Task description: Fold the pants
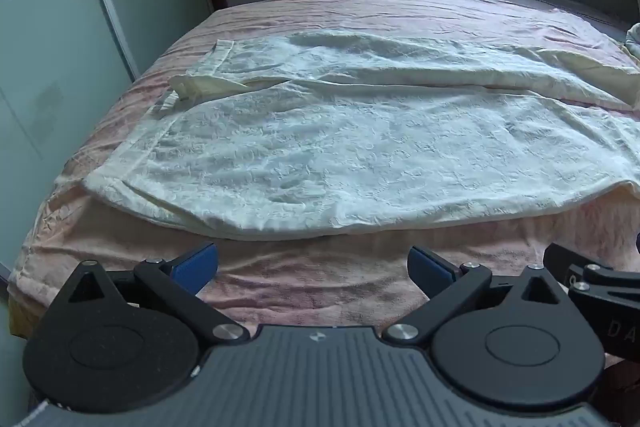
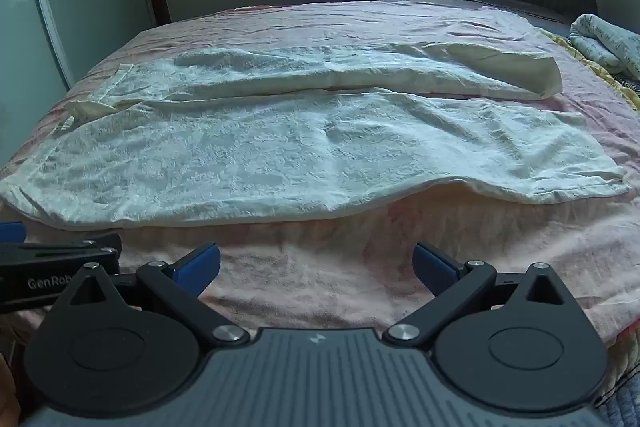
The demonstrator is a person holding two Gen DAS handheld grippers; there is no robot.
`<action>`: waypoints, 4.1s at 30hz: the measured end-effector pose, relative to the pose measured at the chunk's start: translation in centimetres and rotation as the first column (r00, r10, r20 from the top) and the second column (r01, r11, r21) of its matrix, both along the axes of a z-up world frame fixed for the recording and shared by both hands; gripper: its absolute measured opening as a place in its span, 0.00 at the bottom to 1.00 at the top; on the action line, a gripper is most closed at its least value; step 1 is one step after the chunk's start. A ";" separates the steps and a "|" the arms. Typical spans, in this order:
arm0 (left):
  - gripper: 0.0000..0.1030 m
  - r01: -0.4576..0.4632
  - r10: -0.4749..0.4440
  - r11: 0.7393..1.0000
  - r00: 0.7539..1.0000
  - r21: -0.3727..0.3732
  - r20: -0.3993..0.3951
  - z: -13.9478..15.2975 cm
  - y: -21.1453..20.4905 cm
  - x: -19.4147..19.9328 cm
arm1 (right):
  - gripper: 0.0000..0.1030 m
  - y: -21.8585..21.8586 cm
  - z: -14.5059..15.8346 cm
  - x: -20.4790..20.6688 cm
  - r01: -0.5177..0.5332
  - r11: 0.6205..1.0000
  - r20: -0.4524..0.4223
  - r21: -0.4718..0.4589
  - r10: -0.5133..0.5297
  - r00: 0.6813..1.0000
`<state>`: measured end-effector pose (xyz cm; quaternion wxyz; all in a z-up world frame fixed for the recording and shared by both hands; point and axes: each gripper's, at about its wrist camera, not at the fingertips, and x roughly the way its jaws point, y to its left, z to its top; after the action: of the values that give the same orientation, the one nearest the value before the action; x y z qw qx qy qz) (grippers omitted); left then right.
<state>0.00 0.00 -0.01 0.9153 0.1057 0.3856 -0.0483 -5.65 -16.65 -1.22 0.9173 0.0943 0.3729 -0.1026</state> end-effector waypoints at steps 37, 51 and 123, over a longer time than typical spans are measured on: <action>0.99 -0.044 0.043 0.999 0.997 -0.005 -0.070 -1.6 0.6 0.8 | 1.00 -0.4 -1.3 -0.8 -0.033 0.999 -0.075 -0.029 0.031 0.997; 0.99 -0.018 0.017 1.000 0.997 -0.007 -0.079 -1.9 0.1 0.6 | 1.00 -0.7 -1.6 -0.9 -0.025 1.000 -0.078 -0.019 0.023 0.997; 0.99 -0.180 0.180 0.984 0.983 -0.010 -0.033 1.5 9.2 21.3 | 1.00 -0.6 -1.4 47.1 -0.754 0.650 0.028 0.097 0.756 0.654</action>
<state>21.31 9.21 1.49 0.9104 0.0635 0.4078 0.0304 41.50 -17.22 -2.60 0.8682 -0.0246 0.3898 0.3060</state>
